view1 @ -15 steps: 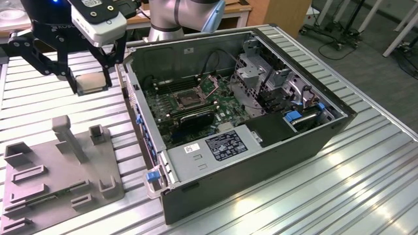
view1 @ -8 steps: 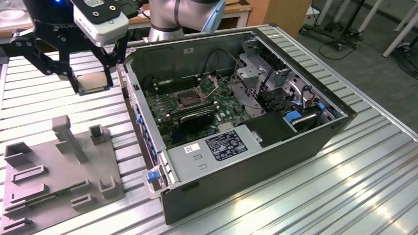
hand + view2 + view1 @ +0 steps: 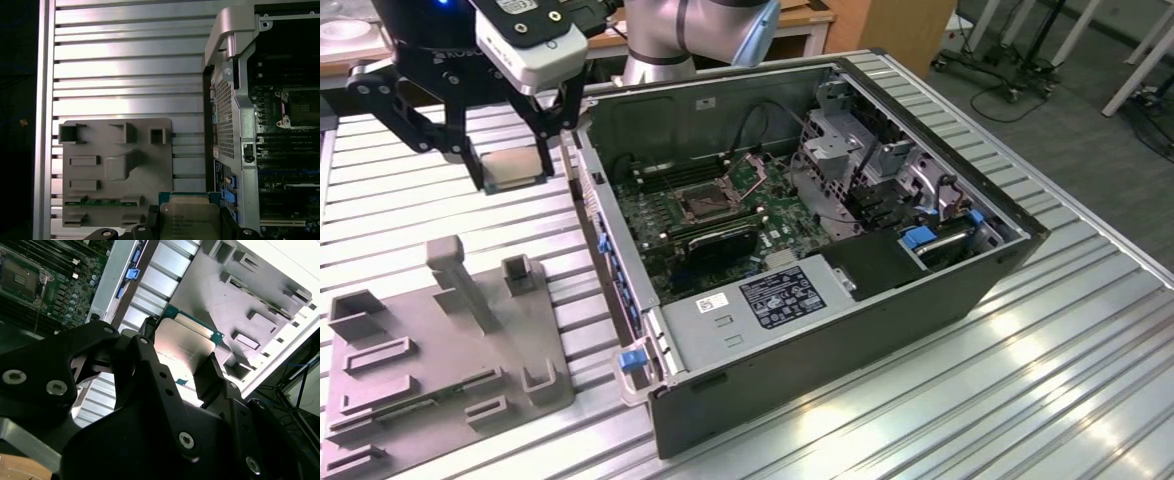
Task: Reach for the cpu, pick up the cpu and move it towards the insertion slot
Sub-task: 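Pick up the cpu and move it towards the insertion slot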
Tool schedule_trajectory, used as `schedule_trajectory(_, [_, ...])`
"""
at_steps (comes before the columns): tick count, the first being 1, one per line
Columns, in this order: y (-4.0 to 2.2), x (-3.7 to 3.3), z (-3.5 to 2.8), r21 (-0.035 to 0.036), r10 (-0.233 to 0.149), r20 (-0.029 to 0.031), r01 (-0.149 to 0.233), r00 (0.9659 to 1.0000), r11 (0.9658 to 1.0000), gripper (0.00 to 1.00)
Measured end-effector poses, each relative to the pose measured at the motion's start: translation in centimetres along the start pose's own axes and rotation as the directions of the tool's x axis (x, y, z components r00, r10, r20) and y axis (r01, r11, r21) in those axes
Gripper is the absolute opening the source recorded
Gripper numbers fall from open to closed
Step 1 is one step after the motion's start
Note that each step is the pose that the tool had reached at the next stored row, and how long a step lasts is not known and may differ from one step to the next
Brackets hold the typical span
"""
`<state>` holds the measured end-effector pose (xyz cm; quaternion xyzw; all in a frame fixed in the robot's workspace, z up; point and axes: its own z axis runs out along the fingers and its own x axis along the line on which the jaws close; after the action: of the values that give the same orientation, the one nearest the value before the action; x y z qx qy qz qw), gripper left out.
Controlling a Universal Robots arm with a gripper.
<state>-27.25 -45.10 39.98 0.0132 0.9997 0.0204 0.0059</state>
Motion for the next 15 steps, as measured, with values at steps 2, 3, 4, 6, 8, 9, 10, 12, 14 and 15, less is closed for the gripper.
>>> schedule_trajectory(2, [0.00,-0.06,0.00,0.0000,0.000,0.0000,0.000,1.0000,1.0000,0.55])
schedule_trajectory(3, [0.00,-0.10,0.00,0.0000,0.000,0.0000,0.000,1.0000,1.0000,0.55])
schedule_trajectory(4, [0.00,-0.13,0.00,0.0000,0.000,0.0000,0.000,1.0000,1.0000,0.55])
schedule_trajectory(6, [0.00,-0.19,0.01,0.0000,0.000,0.0000,0.000,1.0000,1.0000,0.55])
schedule_trajectory(8, [0.01,-0.26,0.01,0.0000,0.000,0.0000,0.000,1.0000,1.0000,0.55])
schedule_trajectory(9, [0.01,-0.29,0.01,-0.0001,0.000,0.0000,0.000,1.0000,1.0000,0.55])
schedule_trajectory(10, [0.01,-0.32,0.01,-0.0001,0.000,0.0000,0.000,1.0000,1.0000,0.55])
schedule_trajectory(12, [0.01,-0.39,0.01,0.0000,0.000,0.0000,0.000,1.0000,1.0000,0.55])
schedule_trajectory(14, [0.01,-0.46,0.01,0.0000,0.000,0.0000,0.000,1.0000,1.0000,0.55])
schedule_trajectory(15, [0.01,-0.50,0.02,0.0000,0.000,0.0000,0.000,1.0000,1.0000,0.55])
